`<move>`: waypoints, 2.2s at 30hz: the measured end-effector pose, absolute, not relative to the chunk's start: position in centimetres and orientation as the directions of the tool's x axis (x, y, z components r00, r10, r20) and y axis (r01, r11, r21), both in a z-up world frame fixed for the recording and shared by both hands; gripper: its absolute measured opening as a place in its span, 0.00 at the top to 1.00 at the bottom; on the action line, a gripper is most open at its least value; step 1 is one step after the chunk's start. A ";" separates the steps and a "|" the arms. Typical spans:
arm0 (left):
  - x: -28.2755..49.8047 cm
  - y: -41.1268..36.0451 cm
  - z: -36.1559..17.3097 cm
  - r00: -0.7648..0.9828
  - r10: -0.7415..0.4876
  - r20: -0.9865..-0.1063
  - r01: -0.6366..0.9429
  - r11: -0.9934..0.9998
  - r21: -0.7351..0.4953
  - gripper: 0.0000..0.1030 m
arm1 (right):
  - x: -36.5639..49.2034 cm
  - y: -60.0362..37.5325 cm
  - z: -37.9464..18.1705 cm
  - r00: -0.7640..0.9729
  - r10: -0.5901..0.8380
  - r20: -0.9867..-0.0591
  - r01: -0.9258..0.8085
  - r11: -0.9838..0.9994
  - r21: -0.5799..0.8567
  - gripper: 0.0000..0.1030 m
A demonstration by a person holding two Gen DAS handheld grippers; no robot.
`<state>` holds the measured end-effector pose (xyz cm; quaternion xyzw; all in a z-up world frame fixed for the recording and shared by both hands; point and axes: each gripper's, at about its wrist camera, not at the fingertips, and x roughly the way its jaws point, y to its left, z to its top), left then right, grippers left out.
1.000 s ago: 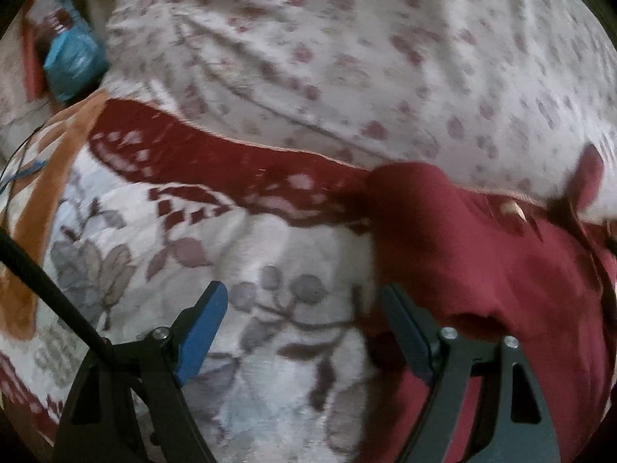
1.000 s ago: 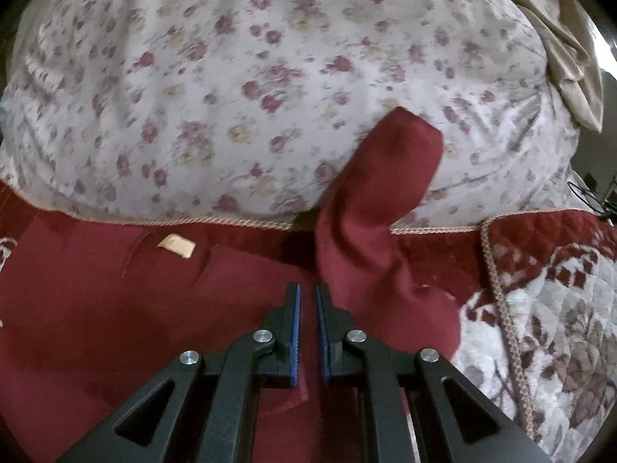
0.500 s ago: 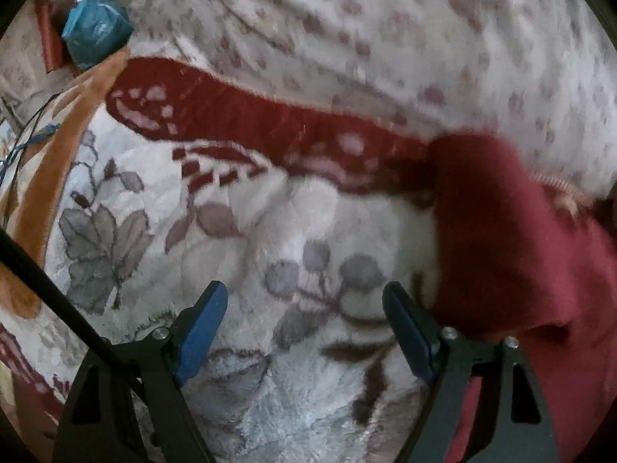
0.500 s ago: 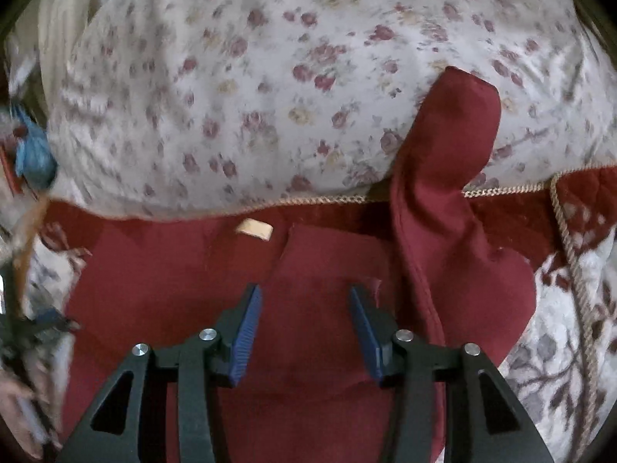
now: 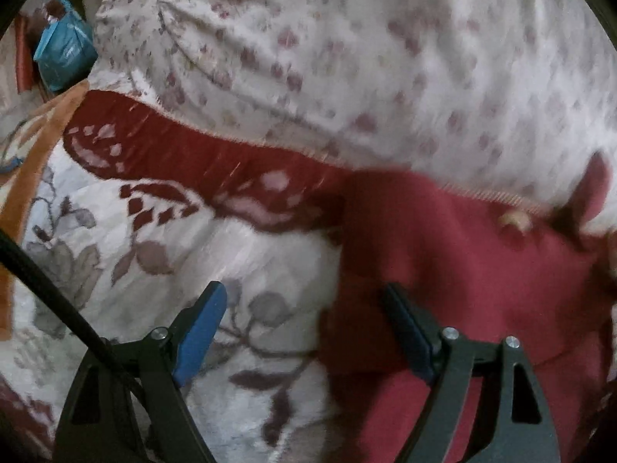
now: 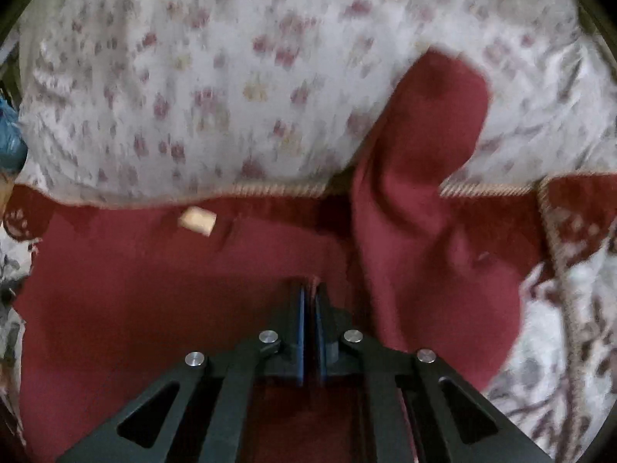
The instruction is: Fold small clothes
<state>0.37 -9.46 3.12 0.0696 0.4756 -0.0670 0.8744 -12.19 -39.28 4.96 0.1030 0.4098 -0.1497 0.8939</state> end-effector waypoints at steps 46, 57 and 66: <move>-1.3 -13.1 4.1 0.579 -0.084 -0.811 0.271 0.958 0.093 0.04 | -14.9 -33.9 6.1 0.610 -0.050 -0.791 0.260 0.955 0.140 0.40; -0.9 -13.0 3.2 0.549 -0.082 -0.832 0.267 0.960 0.082 0.04 | -13.5 -34.3 4.2 0.575 -0.118 -0.810 0.337 0.936 0.102 0.40; -0.4 -12.7 2.4 0.508 -0.072 -0.858 0.254 0.965 0.069 0.04 | -13.8 -37.5 7.2 0.650 -0.116 -0.751 0.346 0.925 0.157 0.35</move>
